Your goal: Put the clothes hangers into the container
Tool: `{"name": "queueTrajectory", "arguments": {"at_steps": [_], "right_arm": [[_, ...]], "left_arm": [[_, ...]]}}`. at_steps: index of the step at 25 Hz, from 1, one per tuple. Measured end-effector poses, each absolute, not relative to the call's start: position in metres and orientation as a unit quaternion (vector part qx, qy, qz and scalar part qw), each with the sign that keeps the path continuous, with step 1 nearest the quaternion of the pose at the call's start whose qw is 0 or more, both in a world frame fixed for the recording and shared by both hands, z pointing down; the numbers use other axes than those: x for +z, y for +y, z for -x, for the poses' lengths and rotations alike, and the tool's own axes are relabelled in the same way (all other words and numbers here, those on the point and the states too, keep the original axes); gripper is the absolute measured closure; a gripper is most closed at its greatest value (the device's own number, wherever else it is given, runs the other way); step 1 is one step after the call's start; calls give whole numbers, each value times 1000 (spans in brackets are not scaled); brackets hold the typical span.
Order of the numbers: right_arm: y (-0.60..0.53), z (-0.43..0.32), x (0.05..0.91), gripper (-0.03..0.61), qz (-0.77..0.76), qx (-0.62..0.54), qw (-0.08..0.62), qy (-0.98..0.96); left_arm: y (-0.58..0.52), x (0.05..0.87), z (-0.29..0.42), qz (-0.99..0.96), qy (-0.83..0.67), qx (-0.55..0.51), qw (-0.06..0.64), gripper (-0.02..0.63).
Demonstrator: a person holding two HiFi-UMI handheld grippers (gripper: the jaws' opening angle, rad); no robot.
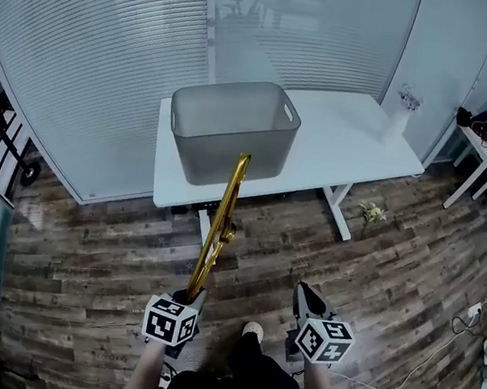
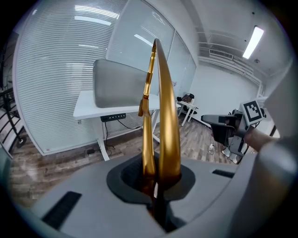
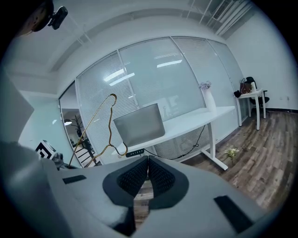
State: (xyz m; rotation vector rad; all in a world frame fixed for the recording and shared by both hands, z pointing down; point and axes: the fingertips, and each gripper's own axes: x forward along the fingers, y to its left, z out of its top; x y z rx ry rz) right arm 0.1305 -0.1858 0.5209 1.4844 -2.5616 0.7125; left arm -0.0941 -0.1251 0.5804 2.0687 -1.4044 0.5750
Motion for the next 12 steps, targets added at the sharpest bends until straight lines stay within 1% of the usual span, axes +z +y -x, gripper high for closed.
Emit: {"name": "queueTrajectory", "arguments": {"at_steps": [12], "right_arm": [[-268,-126,519,551,-466,228,58,-853]], "left_arm": [[-191,578,84,-772,-527,210,287,584]]}}
